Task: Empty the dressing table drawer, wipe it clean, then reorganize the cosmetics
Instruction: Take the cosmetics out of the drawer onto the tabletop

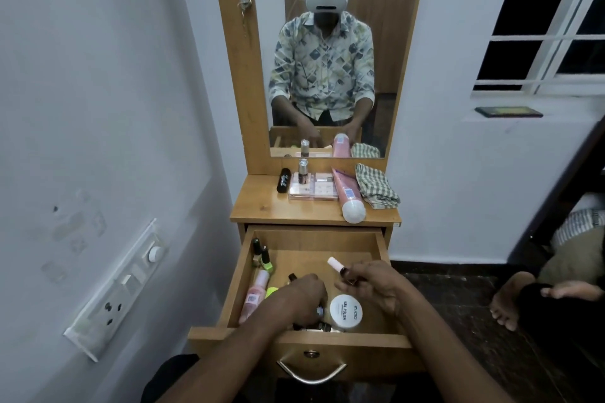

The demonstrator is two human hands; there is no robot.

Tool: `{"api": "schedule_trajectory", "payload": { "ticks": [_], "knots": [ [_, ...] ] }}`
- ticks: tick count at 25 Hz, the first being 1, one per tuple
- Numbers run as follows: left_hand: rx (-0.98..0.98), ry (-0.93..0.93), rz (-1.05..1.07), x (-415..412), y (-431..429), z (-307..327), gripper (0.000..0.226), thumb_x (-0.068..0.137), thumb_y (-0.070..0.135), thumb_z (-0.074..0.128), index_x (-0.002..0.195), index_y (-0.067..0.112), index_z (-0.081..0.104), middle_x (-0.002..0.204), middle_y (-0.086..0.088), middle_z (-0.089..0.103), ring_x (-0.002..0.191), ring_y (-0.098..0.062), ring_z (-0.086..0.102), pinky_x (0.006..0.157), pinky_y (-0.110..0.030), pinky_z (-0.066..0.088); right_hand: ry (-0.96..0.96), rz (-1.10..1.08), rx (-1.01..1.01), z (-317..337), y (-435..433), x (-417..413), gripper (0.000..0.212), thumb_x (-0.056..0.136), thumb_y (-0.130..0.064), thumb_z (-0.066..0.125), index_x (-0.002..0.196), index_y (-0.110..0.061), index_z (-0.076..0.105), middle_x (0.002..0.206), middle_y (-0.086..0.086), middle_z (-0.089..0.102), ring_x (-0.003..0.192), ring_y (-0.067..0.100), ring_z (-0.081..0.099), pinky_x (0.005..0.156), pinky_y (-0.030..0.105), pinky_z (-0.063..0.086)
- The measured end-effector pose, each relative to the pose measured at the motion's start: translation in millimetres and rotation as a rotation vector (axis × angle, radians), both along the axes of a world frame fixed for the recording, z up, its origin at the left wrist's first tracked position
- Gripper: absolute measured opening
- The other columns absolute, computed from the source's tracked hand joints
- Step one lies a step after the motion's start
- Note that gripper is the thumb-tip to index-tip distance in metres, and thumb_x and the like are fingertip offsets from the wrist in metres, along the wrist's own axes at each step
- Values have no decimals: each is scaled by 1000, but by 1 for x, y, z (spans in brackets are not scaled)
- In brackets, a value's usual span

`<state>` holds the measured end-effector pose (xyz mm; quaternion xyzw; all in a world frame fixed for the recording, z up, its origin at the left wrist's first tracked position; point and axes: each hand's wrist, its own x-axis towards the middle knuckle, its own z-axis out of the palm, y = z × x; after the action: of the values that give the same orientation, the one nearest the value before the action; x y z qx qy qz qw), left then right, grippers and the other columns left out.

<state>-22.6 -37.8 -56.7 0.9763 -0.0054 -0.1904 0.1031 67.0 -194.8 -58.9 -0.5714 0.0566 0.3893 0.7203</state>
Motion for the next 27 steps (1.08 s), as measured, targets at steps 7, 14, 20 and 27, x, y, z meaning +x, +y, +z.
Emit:
{"api": "schedule_trajectory", "payload": {
  "ticks": [7, 14, 20, 27],
  "knots": [
    [-917, -229, 505, 0, 54, 64, 44, 78, 5, 77, 115, 24, 65, 108, -1, 70, 93, -17, 70, 78, -33, 59, -341, 182, -138, 47, 23, -7, 21, 90, 5, 55, 103, 1, 70, 89, 14, 63, 73, 18, 55, 63, 27, 50],
    [-1048, -740, 874, 60, 112, 105, 35, 69, 7, 84, 100, 8, 69, 98, -8, 70, 86, -24, 72, 75, -37, 62, -916, 24, -382, 111, 79, 41, 17, 80, -6, 73, 96, -11, 68, 88, 5, 70, 82, 21, 67, 74, 37, 57],
    [-972, -959, 978, 103, 100, 90, 28, 89, 18, 70, 117, 14, 72, 103, 3, 72, 85, -7, 64, 60, -10, 45, -1164, 39, -709, 107, 121, 97, 16, 69, -7, 81, 79, -12, 69, 77, 7, 68, 75, 24, 65, 71, 44, 59],
    [-910, -884, 887, 118, 106, 77, 33, 85, 13, 72, 118, 14, 67, 102, -1, 72, 86, -17, 70, 73, -28, 59, -1155, 68, -746, 88, 127, 118, 19, 69, -5, 83, 81, -11, 69, 79, 5, 68, 74, 20, 66, 68, 40, 59]
  ]
}}
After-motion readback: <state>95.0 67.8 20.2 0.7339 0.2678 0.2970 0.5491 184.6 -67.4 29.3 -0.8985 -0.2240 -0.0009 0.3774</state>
